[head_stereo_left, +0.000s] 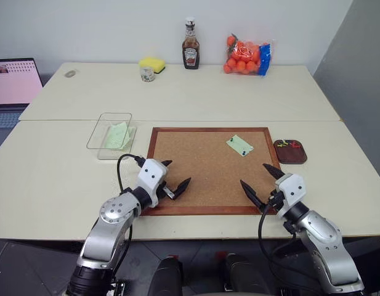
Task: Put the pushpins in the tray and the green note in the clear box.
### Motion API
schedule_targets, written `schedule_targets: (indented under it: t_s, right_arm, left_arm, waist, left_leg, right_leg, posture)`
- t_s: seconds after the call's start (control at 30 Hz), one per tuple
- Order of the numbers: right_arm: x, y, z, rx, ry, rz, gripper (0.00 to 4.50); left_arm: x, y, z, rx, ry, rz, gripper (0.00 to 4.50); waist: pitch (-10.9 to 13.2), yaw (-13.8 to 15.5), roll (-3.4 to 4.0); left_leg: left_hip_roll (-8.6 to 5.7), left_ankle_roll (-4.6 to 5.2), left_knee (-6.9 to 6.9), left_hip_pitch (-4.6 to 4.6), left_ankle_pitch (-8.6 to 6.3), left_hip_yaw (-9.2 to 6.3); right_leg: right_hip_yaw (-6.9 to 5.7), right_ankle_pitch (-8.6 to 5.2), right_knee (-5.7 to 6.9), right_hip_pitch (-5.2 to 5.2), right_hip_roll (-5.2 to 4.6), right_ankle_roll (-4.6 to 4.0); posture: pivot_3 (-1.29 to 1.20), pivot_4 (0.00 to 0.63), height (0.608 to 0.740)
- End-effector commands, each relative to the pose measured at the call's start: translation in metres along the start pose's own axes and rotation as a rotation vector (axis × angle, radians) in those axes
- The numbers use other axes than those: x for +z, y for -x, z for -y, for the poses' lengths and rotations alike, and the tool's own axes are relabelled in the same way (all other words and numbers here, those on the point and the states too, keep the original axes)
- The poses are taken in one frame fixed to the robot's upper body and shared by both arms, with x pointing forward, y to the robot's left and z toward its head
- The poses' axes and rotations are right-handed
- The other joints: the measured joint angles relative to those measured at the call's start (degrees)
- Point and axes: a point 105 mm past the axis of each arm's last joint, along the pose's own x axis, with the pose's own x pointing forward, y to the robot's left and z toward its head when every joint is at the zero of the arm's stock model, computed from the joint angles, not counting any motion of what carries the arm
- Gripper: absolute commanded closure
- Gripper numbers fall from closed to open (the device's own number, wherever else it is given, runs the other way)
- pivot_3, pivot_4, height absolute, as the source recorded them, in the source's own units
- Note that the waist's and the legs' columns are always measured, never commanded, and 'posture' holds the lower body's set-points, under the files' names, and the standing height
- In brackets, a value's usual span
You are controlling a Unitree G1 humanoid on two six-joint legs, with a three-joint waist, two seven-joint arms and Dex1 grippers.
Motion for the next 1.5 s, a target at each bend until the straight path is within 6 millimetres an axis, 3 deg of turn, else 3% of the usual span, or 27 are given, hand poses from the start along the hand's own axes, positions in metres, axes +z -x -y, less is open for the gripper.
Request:
schedule_targets:
  t_s: [0.03, 0.23, 0.43, 0.63, 0.77, 0.97, 1.13, 1.3, 1.5]
  right_arm:
    - [0.015, -0.005, -0.006, 0.018, 0.015, 0.055, 0.0]
    - [0.011, -0.001, -0.008, 0.027, 0.0, 0.049, 0.0]
    - [0.01, 0.012, 0.006, -0.004, 0.006, 0.043, 0.0]
    - [0.013, 0.011, 0.023, -0.053, 0.034, 0.038, 0.0]
    - [0.02, 0.01, 0.017, -0.033, 0.041, 0.047, 0.0]
    - [0.024, -0.002, 0.01, -0.071, -0.016, 0.057, 0.0]
    - [0.035, -0.011, 0.012, -0.111, -0.068, 0.078, 0.0]
    - [0.029, -0.015, 0.012, -0.132, -0.079, 0.059, 0.0]
    - [0.041, -0.016, 0.018, -0.17, -0.066, 0.048, 0.0]
  left_arm:
    - [0.017, -0.002, -0.005, 0.023, -0.051, 0.088, 0.05]
    - [0.012, -0.005, 0.004, 0.022, -0.02, 0.051, 0.05]
    - [0.028, -0.012, 0.024, -0.016, 0.047, 0.142, 0.05]
    - [0.048, -0.018, 0.013, -0.005, 0.017, 0.232, 0.05]
    - [0.053, -0.021, 0.003, 0.006, 0.044, 0.242, 0.05]
    - [0.054, -0.029, -0.003, -0.077, 0.117, 0.234, 0.05]
    - [0.057, -0.037, 0.0, -0.145, 0.052, 0.208, 0.05]
    - [0.049, -0.043, 0.0, -0.174, 0.016, 0.186, 0.05]
    - [0.028, -0.049, -0.005, -0.214, -0.006, 0.092, 1.06]
  waist:
    - [0.0, -0.03, 0.0]
    - [0.0, 0.0, 0.0]
    - [0.01, 0.03, -0.02]
    - [0.02, -0.03, -0.03]
    - [0.02, -0.04, -0.03]
    - [0.03, -0.07, -0.05]
    - [0.03, -0.07, -0.05]
    - [0.03, -0.04, -0.05]
    - [0.03, -0.12, -0.05]
  left_leg:
    - [0.0, 0.0, 0.0, 0.01, 0.0, 0.0]
    - [0.0, 0.0, -0.05, 0.01, 0.0, 0.0]
    - [-0.01, 0.0, -0.1, 0.01, 0.0, 0.0]
    - [-0.01, 0.0, -0.12, 0.02, 0.0, 0.0]
    - [-0.02, 0.0, -0.13, 0.03, 0.0, 0.01]
    - [-0.03, -0.01, -0.16, 0.03, 0.01, -0.01]
    - [-0.04, -0.01, -0.16, 0.02, 0.01, 0.0]
    - [-0.04, -0.01, -0.16, 0.03, 0.01, -0.01]
    - [-0.03, -0.01, -0.18, 0.02, 0.01, -0.01]
  right_leg:
    - [0.0, 0.0, 0.0, 0.0, 0.0, 0.0]
    - [0.0, 0.01, -0.01, -0.01, 0.0, 0.01]
    - [0.0, 0.0, -0.04, 0.0, -0.02, 0.01]
    - [-0.01, 0.0, -0.03, -0.02, 0.01, 0.01]
    - [0.0, 0.0, -0.03, 0.0, 0.02, 0.01]
    - [-0.03, -0.01, -0.03, -0.01, 0.02, 0.03]
    - [-0.02, -0.01, -0.03, -0.02, 0.02, 0.04]
    - [-0.02, -0.01, -0.03, 0.0, 0.02, 0.03]
    - [-0.02, -0.01, -0.03, -0.02, 0.03, 0.03]
  posture:
    - [0.0, 0.15, 0.74]
    - [0.0, 0.15, 0.74]
    - [0.0, 0.15, 0.74]
    - [0.0, 0.15, 0.74]
    - [0.0, 0.15, 0.74]
    - [0.0, 0.15, 0.74]
    - [0.0, 0.15, 0.74]
    - [0.0, 0.15, 0.74]
    - [0.0, 0.15, 0.74]
